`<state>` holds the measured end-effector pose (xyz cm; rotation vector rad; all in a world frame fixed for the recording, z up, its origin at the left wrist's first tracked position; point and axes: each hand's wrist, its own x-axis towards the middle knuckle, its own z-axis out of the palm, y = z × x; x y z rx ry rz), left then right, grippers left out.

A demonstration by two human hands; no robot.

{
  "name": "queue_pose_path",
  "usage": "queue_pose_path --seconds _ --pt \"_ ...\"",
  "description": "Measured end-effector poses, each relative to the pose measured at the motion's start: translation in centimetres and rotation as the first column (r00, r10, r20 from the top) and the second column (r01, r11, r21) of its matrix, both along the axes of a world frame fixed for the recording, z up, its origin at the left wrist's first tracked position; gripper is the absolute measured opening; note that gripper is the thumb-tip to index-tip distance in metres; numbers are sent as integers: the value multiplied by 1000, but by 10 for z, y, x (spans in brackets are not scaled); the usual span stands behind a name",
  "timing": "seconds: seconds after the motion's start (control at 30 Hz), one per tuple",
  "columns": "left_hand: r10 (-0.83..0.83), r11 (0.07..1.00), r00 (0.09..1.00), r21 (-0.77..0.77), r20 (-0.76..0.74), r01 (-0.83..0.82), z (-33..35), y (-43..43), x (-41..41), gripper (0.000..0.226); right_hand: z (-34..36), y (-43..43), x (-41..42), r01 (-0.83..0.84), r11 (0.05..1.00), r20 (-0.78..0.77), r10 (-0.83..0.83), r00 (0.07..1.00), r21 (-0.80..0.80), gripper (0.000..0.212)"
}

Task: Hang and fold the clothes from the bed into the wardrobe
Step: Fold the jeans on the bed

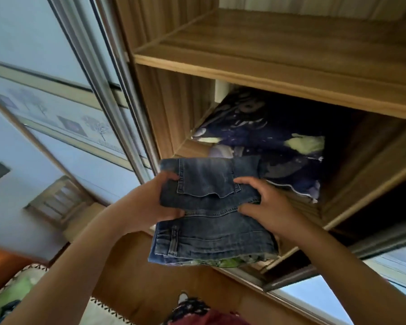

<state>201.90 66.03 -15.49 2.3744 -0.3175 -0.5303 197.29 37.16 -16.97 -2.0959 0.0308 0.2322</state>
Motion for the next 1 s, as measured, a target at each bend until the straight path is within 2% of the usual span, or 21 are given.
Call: queue_pose_path --seconds 0.17,0.37,0.6,0.8,1.0 --pt "-137 984 990 -121 -43 131 24 -26 13 70 27 -25 -22 109 993 24 -108 994 -43 49" --pt "-254 965 963 -52 90 259 79 -47 23 44 81 -33 -42 259 964 1 -259 966 65 36" --pt "-339 933 927 -68 160 353 153 -56 17 31 154 -29 -70 342 930 41 -351 936 135 29" --pt "-359 904 910 -164 209 395 209 -60 25 30 215 -39 -83 326 931 152 -350 924 164 26" --pt "-305 918 924 -189 231 350 233 -100 64 28 249 -69 -48 372 921 181 -387 904 115 25"
